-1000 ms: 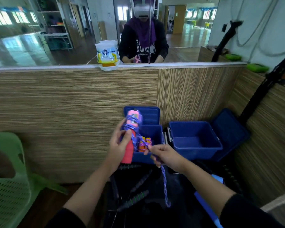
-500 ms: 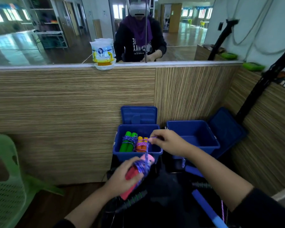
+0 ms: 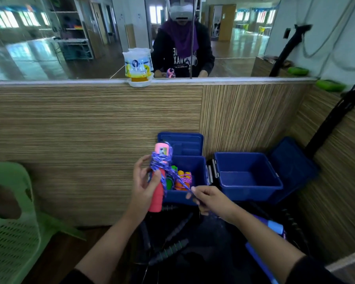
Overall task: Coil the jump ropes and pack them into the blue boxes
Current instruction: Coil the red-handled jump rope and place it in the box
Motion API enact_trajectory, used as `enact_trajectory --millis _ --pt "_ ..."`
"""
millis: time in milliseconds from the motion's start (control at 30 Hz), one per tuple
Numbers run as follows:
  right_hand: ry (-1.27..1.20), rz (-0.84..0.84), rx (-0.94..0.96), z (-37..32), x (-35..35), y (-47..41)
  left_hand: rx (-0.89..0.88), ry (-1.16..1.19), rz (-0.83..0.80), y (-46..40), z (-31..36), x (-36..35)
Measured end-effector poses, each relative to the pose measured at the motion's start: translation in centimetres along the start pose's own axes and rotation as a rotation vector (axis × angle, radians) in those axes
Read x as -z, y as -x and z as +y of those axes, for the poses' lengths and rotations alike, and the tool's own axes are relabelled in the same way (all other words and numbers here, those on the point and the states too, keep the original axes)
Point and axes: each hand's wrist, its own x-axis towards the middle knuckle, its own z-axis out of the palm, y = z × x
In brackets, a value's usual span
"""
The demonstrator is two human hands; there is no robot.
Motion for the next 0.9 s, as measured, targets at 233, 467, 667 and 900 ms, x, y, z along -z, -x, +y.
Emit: enact_trajectory --millis 233,467,667,900 --pt "0.851 0.258 0.249 -0.9 -0.4 0.4 0.007 -0.380 0.054 -0.6 -4.7 2.0" --pt "1.029 0.187 0.331 -2.4 -1.4 0.9 0.104 -0.923 -0.275 2.1 -6.6 0.5" --pt "0.855 0.190 0.257 -4.0 0.9 0.9 -0.021 -1.061 -0.395 3.8 -6.0 -0.3" --pt "0.602 0.163 0.171 -3.7 1.5 1.0 -0.155 -1.091 -0.540 5.2 -4.1 -1.3"
